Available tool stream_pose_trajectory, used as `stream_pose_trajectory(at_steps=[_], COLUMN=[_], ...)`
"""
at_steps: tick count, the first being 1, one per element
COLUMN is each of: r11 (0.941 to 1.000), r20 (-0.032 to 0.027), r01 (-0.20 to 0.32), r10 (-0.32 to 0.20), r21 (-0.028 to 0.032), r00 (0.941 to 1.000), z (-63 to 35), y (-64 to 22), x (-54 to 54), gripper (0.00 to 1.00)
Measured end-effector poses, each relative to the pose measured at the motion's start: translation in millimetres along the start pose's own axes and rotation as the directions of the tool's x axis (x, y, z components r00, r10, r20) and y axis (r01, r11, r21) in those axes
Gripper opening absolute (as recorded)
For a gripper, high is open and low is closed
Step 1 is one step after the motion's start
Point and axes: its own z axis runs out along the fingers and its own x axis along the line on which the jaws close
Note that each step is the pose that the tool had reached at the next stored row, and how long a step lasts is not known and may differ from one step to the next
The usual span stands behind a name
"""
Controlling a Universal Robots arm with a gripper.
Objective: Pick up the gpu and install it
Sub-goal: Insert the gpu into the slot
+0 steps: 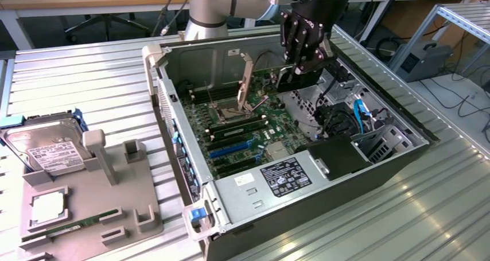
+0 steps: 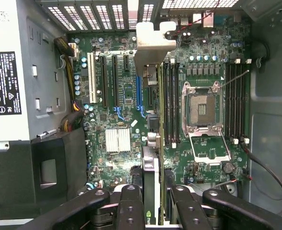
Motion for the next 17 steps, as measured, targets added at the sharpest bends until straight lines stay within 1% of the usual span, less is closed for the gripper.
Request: stream_pose_trajectory(at_steps=[4, 9, 14, 17], r11=[1.0000, 1.0000, 1.0000, 1.0000], r20=[-0.0001, -0.0002, -0.0001, -0.0001], r01=[0.000, 0.000, 0.000, 0.000], r10=[0.000, 0.000, 0.000, 0.000], r21=[0.0000, 0.0000, 0.0000, 0.0002], r00=[1.0000, 1.0000, 1.0000, 1.0000], z=[0.1, 4.6, 5.1, 5.1], y=[0.0, 0.7, 0.9, 4.0], x=[0.0, 0.1, 0.2, 0.3], gripper=[0.27, 0.27, 0.27, 0.27])
